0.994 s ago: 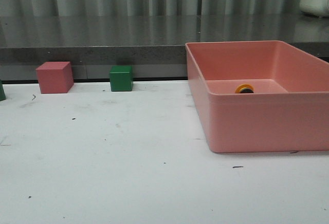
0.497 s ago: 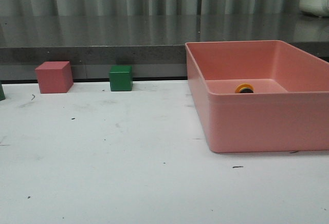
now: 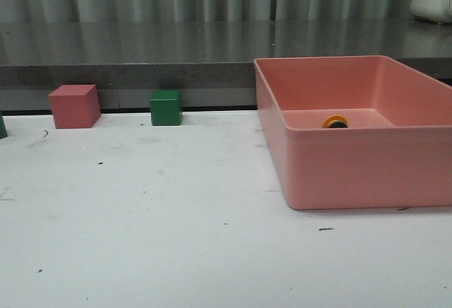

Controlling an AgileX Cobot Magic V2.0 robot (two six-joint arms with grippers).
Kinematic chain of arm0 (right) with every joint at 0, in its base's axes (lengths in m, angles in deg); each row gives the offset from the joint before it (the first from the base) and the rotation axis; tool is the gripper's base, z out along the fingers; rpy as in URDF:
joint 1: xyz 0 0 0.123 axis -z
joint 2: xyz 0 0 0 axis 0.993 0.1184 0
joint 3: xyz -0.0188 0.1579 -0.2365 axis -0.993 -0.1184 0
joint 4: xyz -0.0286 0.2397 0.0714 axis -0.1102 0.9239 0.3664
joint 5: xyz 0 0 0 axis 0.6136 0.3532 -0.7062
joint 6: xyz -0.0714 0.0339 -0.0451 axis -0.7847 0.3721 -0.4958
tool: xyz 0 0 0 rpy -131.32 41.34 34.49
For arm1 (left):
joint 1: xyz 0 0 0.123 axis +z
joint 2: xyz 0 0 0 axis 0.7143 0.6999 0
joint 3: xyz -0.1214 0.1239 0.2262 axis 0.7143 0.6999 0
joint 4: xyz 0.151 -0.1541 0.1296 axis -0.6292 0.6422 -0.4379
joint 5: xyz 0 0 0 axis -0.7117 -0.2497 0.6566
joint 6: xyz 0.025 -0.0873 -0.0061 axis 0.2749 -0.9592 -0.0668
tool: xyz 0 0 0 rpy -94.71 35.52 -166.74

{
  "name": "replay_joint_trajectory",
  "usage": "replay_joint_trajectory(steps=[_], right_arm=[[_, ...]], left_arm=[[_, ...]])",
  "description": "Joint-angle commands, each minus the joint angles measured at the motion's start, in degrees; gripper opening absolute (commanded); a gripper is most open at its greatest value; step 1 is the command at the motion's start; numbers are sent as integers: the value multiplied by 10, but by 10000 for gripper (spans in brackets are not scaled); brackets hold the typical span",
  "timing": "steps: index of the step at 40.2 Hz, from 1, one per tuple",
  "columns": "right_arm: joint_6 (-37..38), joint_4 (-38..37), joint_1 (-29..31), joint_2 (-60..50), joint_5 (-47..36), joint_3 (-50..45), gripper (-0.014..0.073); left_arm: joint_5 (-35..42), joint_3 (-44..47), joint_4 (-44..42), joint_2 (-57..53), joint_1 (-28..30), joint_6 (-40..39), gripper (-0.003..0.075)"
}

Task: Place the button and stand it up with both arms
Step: 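Move the right gripper over the pink bin toward the yellow button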

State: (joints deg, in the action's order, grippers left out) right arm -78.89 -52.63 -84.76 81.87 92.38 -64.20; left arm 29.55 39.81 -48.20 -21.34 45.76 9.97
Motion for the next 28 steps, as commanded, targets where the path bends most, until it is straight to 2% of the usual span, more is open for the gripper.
replay_joint_trajectory(steps=[1, 9, 12, 14, 16, 22, 24, 25, 28], right_arm=[[-4, -1, 3, 53, -33, 37, -67], [-4, -1, 3, 83, -39, 39, -64], [-4, -1, 3, 83, -43, 39, -15], [-4, -1, 3, 83, -49, 39, 69], [-4, -1, 3, 83, -54, 39, 176], [-4, -1, 3, 83, -57, 39, 554], [-4, -1, 3, 83, -63, 37, 650], [-4, -1, 3, 83, -69, 36, 668], [-4, -1, 3, 86, -84, 35, 643]], left_arm=[[39, -26, -2, 40, -1, -5, -20], [40, -26, -1, 47, -1, -5, -19], [40, -26, -1, 47, -1, -5, 10], [40, -26, -1, 47, -1, -5, 68], [41, -26, -1, 47, -1, -5, 169], [42, -26, -1, 47, -1, -5, 581], [43, -26, -1, 47, -1, -5, 674], [44, -26, -1, 47, -1, -5, 701], [48, -26, -1, 47, -1, -5, 683]])
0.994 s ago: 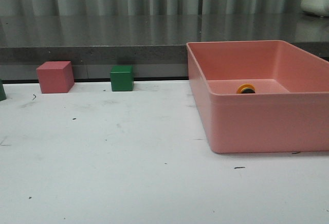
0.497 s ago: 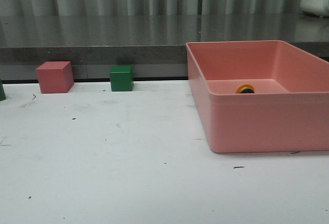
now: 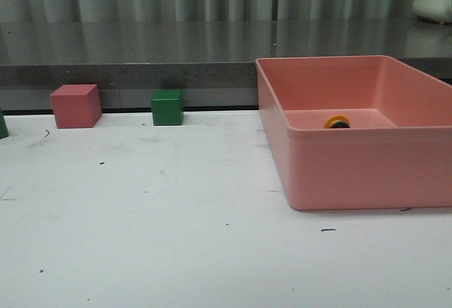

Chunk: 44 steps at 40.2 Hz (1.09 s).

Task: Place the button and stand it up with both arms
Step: 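Move the right gripper over the pink bin toward the yellow button, then lower the right gripper into the bin and grasp the yellow button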

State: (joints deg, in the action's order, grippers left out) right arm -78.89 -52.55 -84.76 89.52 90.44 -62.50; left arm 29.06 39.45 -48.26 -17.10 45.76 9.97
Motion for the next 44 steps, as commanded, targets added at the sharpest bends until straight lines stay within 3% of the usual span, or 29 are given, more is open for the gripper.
replay_joint_trajectory(steps=[1, 14, 20, 29, 44], right_arm=[[-4, -2, 3, 12, -69, 18, 643], [-4, 43, -4, 219, -67, 123, 643], [-4, 56, -51, 339, -40, 211, 643], [-4, 56, -112, 497, 68, 334, 643], [39, 56, -110, 727, 194, 506, 643]], left_arm=[[54, -23, 0, 5, -1, -5, 673], [54, -23, 0, 5, -1, -5, 670], [54, -23, 0, 5, -1, -5, 670], [54, -23, 0, 6, -1, -5, 670], [54, -23, 0, 6, -1, -5, 670]])
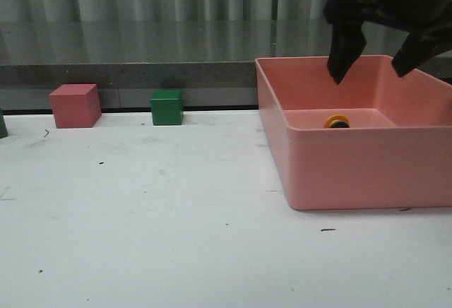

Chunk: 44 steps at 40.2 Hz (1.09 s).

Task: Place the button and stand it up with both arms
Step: 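Lower the right gripper into the bin and grasp the yellow button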

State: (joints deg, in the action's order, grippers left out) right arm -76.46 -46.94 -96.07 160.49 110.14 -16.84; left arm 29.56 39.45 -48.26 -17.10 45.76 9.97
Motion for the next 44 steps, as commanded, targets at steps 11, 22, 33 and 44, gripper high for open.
replay_joint_trajectory(steps=[11, 22, 33, 44], right_arm=[[38, 0, 4, 136, 57, 149, 643], [57, 0, 21, 192, 66, 187, 643], [57, 0, 22, 211, 69, 189, 445], [57, 0, 22, 195, 81, 189, 181]], left_arm=[[49, -23, 0, 6, -1, -5, 670], [48, -23, 0, 6, -1, -5, 670], [48, -23, 0, 6, -1, -5, 670], [48, -23, 0, 6, -1, -5, 670]])
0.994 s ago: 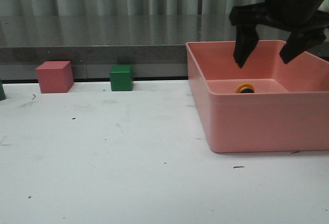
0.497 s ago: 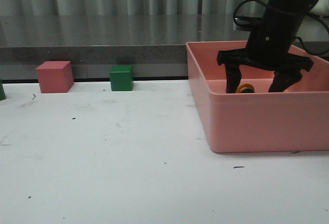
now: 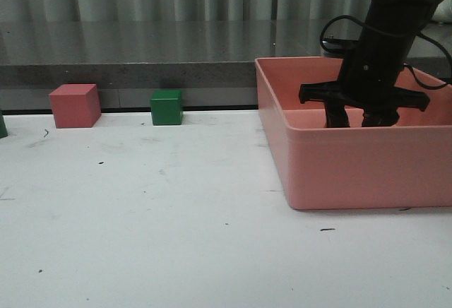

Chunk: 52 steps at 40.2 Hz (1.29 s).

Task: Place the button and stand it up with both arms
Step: 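Lower the right gripper into the bin and grasp the yellow button, then lift the button out of the bin and carry it onto the table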

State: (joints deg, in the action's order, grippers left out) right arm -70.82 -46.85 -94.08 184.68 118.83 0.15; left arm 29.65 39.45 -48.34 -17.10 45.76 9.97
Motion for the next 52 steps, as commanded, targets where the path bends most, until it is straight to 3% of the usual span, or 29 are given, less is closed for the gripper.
replay_joint_trajectory(steps=[1, 17, 29, 42, 52], right_arm=[[1, -1, 2, -49, -4, 20, 183], [0, -1, -17, -188, -16, 20, 183], [-1, 28, -143, -261, -28, 26, 183], [0, 45, -326, -153, -12, 129, 183], [34, 45, -369, -15, 41, 250, 183]], left_arm=[[47, -23, 1, 6, -1, -5, 670], [47, -23, 1, 6, -1, -5, 670], [47, -23, 1, 6, -1, -5, 670], [47, -22, 1, 6, -1, -5, 670], [47, -22, 1, 6, -1, -5, 670]])
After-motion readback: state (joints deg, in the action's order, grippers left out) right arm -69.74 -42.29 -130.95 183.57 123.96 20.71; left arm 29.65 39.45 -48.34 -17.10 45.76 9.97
